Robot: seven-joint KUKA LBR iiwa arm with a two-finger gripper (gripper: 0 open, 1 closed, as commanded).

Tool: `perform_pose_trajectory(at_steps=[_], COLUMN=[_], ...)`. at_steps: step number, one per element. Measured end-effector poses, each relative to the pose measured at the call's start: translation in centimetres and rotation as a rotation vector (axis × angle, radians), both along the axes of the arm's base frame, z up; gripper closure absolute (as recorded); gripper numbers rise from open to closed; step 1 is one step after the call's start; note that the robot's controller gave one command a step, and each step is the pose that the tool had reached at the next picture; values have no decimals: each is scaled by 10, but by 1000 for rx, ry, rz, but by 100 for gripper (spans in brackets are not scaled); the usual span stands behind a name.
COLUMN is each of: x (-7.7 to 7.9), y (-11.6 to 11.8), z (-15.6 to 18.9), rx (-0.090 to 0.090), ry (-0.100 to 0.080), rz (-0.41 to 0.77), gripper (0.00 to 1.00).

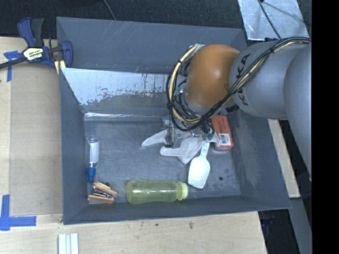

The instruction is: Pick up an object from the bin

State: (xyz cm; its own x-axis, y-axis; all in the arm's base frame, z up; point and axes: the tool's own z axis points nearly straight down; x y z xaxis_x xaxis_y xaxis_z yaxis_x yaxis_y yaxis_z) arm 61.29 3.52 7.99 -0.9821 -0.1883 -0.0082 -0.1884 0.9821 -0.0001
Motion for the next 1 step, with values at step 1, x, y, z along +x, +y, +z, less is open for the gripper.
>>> perform_pose_trajectory(at_steps=[1], x=[10], y=[14], z=[176], rx=[-1], ry=[-2], rz=[91], gripper=[100])
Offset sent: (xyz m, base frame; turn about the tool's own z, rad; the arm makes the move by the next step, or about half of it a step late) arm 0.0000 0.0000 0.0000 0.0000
